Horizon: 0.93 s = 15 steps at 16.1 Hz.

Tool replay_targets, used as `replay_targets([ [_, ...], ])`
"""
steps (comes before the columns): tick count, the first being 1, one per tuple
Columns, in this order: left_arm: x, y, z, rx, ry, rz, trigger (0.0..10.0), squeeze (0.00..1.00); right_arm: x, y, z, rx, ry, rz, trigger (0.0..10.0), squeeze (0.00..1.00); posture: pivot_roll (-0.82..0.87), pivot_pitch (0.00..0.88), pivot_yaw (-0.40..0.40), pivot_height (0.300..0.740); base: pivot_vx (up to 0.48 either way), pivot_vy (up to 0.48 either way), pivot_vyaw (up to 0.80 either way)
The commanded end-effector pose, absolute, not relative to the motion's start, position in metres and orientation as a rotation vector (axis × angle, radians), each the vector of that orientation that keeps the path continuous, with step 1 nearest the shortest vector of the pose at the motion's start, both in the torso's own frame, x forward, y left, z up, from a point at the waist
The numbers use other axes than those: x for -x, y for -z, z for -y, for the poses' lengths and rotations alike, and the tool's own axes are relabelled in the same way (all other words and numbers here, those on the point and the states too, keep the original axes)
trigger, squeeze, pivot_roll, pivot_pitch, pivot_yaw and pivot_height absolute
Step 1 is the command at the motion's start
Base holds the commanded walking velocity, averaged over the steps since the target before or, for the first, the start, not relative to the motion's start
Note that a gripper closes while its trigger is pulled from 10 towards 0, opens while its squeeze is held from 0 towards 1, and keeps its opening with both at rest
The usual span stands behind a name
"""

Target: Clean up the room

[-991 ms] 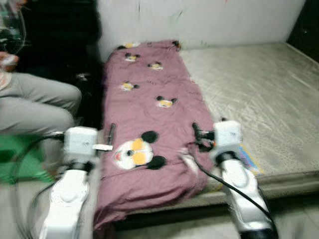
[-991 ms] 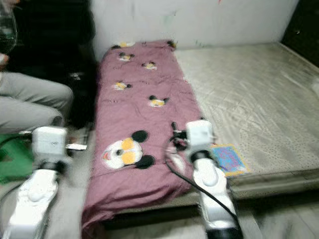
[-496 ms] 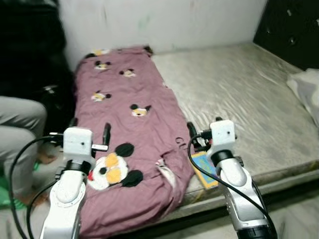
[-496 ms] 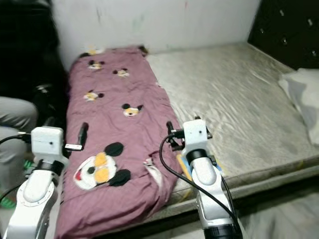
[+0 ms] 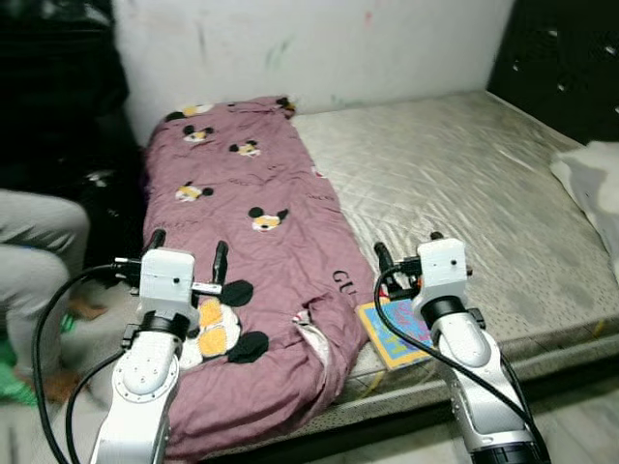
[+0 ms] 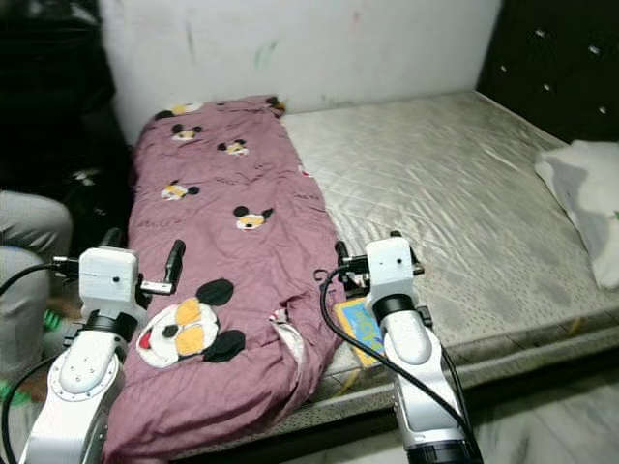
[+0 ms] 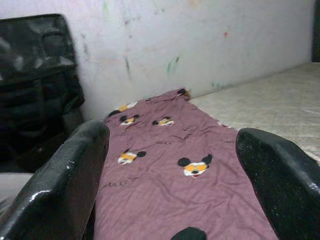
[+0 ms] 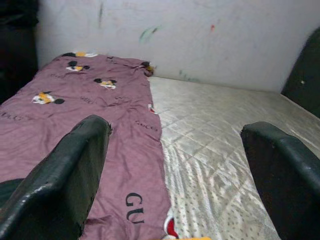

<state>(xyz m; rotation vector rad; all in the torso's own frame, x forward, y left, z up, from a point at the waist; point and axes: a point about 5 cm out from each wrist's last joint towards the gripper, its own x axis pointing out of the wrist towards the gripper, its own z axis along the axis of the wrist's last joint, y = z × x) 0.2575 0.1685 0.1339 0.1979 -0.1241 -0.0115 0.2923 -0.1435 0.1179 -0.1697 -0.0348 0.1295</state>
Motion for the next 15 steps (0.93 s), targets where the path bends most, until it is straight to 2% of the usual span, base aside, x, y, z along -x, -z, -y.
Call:
replay_targets([
  [1,-0.2573,-0.1349,-0.1710,-0.205,-0.005,0.121,10.0,0.00,-0.2937,-0.1223,0.1408,0.167,-0.138,0.055,10.0,0.00,-0.07,0.000,0.031,0.740,0.000,-0.311,0.80],
  [2,-0.2572,-0.1346,-0.1705,-0.204,-0.003,0.120,10.0,0.00,-0.2934,-0.1221,0.1410,0.166,-0.138,0.054,10.0,0.00,-0.07,0.000,0.031,0.740,0.000,-0.326,0.61],
  [15,-0.2584,-0.1340,-0.1680,-0.185,-0.001,0.119,10.0,0.00,-0.2948,-0.1214,0.1431,0.171,-0.140,0.050,10.0,0.00,-0.07,0.000,0.021,0.740,0.000,-0.383,0.00],
])
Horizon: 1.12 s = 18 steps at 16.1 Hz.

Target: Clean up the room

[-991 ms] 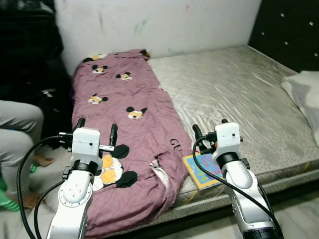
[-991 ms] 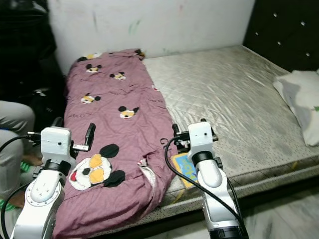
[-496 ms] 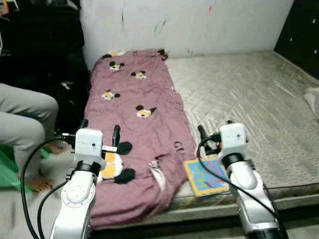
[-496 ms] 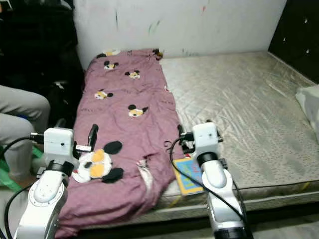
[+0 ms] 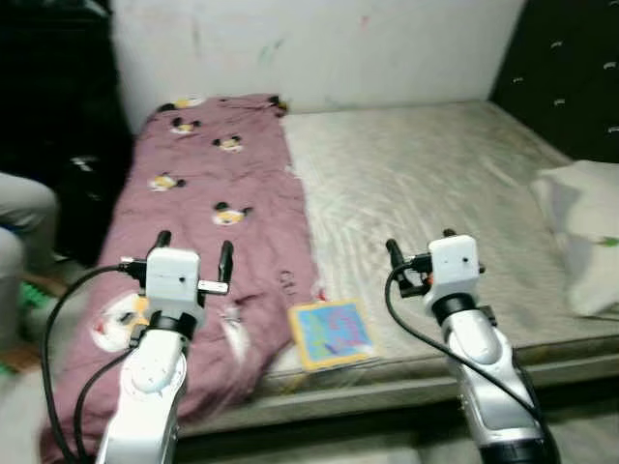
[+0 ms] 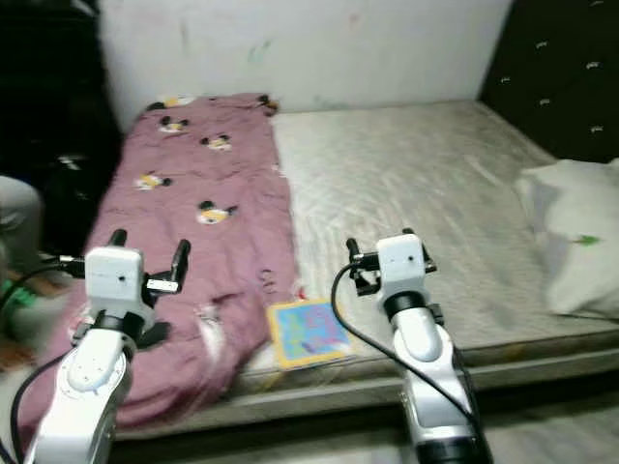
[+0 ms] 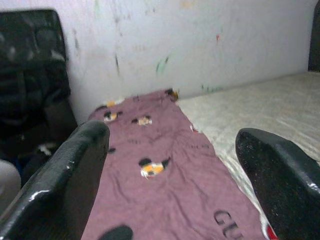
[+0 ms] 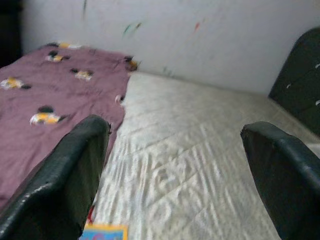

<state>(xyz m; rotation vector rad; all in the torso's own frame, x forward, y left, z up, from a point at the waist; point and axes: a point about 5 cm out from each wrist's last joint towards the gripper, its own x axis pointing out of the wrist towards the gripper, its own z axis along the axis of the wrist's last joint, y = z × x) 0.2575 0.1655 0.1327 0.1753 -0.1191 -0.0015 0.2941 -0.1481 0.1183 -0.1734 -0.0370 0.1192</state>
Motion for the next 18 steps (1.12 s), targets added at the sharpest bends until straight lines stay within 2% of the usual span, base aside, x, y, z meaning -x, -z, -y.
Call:
replay_targets([
  [1,-0.258,-0.134,-0.168,-0.184,-0.001,0.119,10.0,0.00,-0.295,-0.121,0.143,0.168,-0.143,0.051,10.0,0.00,-0.07,0.000,0.021,0.740,0.000,-0.386,0.00],
  [2,-0.259,-0.134,-0.168,-0.182,-0.001,0.119,10.0,0.00,-0.295,-0.121,0.143,0.163,-0.146,0.051,10.0,0.00,-0.07,0.000,0.020,0.740,0.000,-0.386,0.00],
  [18,-0.265,-0.131,-0.153,-0.132,0.040,0.140,10.0,0.00,-0.296,-0.116,0.145,0.161,-0.146,0.043,10.0,0.00,-0.08,0.000,0.010,0.740,0.000,0.000,0.00],
])
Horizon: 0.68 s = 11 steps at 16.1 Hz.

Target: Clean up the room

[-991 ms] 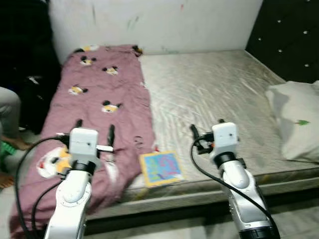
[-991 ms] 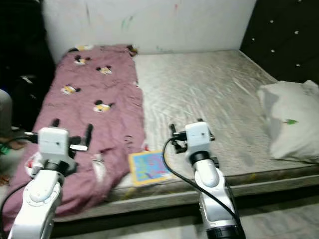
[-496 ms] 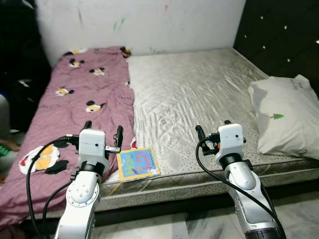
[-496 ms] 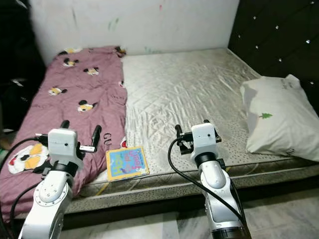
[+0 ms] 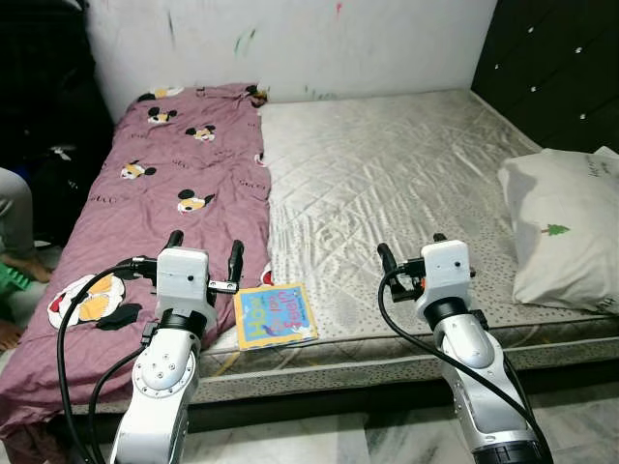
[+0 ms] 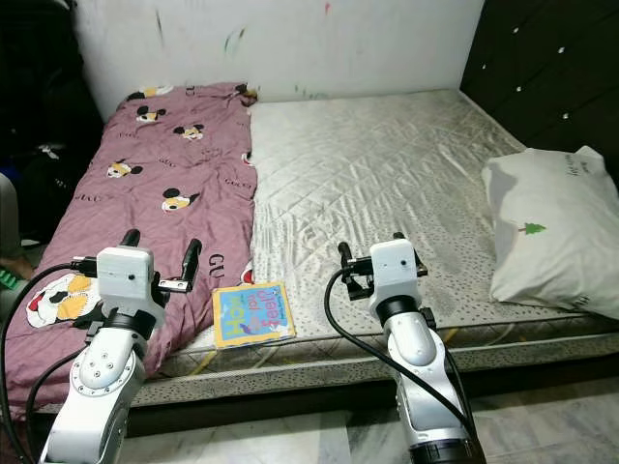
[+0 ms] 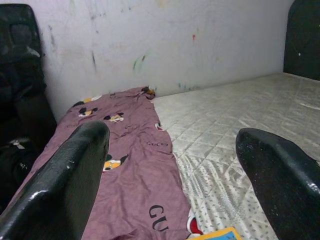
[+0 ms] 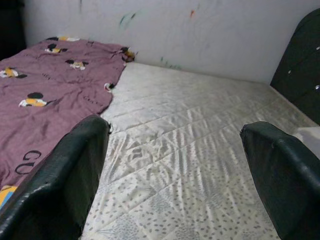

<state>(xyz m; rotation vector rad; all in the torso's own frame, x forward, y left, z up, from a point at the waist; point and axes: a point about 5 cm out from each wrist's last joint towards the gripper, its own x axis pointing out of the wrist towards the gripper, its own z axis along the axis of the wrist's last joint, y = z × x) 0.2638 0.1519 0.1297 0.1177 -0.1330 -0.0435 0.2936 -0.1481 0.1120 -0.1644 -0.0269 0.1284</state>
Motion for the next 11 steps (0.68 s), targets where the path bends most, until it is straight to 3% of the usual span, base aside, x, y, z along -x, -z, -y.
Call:
replay_targets([
  [1,-0.2654,-0.1308,-0.1532,-0.119,0.034,0.140,10.0,0.00,-0.2962,-0.1157,0.1449,0.162,-0.148,0.045,10.0,0.00,-0.07,0.000,0.010,0.740,0.000,0.000,0.00],
  [8,-0.2657,-0.1341,-0.1485,-0.111,0.082,0.165,10.0,0.00,-0.2987,-0.1178,0.1441,0.166,-0.150,0.054,10.0,0.00,-0.08,0.000,0.011,0.740,0.000,0.000,0.00],
  [11,-0.2655,-0.1340,-0.1488,-0.100,0.088,0.162,10.0,0.00,-0.2991,-0.1192,0.1444,0.159,-0.150,0.060,10.0,0.00,-0.08,0.000,0.011,0.740,0.262,0.000,0.00],
])
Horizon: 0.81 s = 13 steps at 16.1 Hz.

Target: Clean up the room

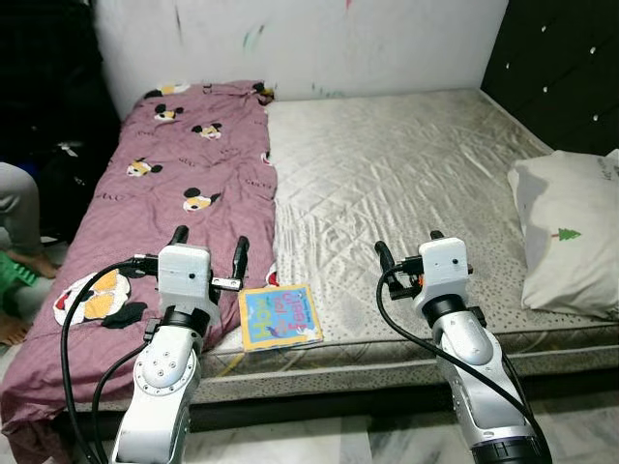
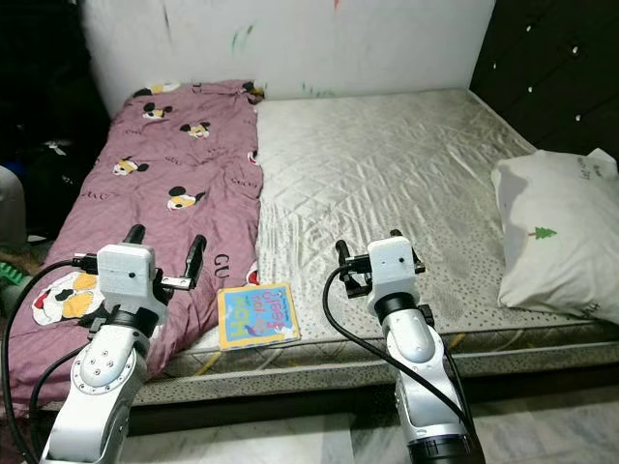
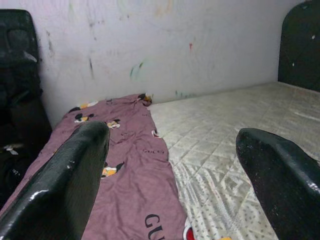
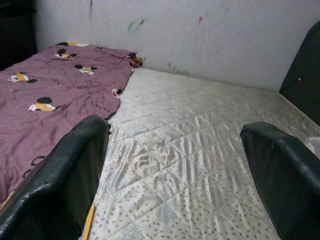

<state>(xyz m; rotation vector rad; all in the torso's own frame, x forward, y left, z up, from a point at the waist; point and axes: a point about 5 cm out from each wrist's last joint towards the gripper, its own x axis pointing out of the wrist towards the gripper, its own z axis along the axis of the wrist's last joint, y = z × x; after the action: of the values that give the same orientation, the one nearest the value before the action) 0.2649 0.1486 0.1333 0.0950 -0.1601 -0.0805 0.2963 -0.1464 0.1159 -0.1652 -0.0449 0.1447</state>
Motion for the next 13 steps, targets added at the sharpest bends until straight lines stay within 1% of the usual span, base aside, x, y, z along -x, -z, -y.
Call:
replay_targets([
  [1,-0.2657,-0.1341,-0.1489,-0.100,0.089,0.162,10.0,0.00,-0.2992,-0.1193,0.1440,0.161,-0.152,0.060,10.0,0.00,-0.08,0.000,0.011,0.740,0.292,0.000,0.00],
  [13,-0.2668,-0.1347,-0.1491,-0.108,0.100,0.167,10.0,0.00,-0.3008,-0.1195,0.1438,0.160,-0.147,0.062,10.0,0.00,-0.08,0.000,0.016,0.740,0.323,0.000,0.00],
])
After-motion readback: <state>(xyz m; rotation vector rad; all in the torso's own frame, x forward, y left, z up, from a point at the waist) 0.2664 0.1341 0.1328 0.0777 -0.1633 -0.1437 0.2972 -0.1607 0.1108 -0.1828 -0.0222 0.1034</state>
